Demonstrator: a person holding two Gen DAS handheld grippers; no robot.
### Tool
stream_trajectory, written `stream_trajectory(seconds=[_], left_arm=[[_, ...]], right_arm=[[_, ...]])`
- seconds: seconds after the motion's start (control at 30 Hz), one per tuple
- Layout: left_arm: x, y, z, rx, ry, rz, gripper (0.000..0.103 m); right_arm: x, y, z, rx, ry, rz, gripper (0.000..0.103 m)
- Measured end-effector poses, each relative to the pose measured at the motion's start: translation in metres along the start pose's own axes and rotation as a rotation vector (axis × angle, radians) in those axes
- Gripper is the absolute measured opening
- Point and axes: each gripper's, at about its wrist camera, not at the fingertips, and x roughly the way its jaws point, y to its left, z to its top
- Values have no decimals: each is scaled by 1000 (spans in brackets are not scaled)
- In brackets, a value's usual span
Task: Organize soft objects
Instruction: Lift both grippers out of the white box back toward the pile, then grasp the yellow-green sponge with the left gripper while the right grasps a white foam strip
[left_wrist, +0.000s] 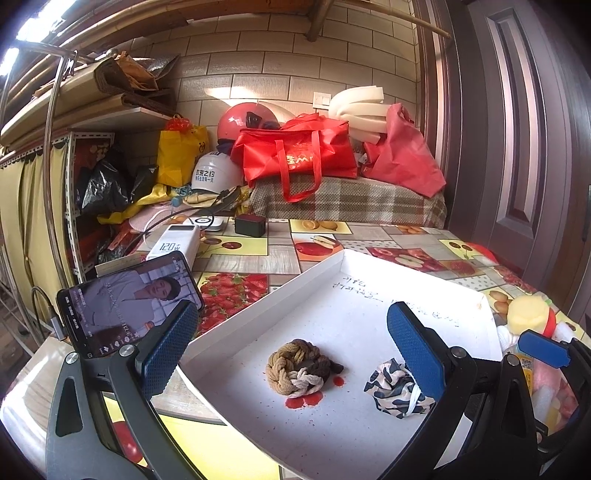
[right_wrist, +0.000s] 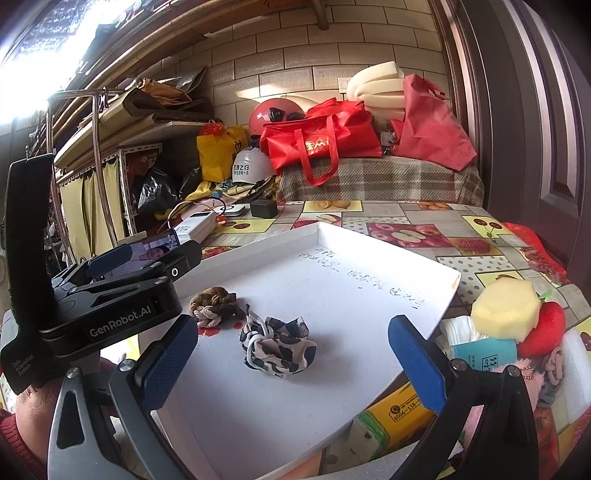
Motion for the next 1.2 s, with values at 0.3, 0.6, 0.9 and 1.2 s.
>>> stream_trajectory(seconds=[0.3, 0.6, 0.9, 1.2], left_arm=[[-7, 3, -2, -29, -1, 4, 103], [-38, -38, -15, 96, 15, -176, 103], [-83, -113, -33, 313, 146, -749, 103], [-85, -163, -51, 436, 352, -882, 99]], right_arm=[[-27, 1, -6, -43, -58, 13, 103], [-95, -98, -11, 133, -247, -199, 103], [-124, -191, -23, 258, -216, -376, 103], [-125, -214, -29, 363, -179, -398, 103]])
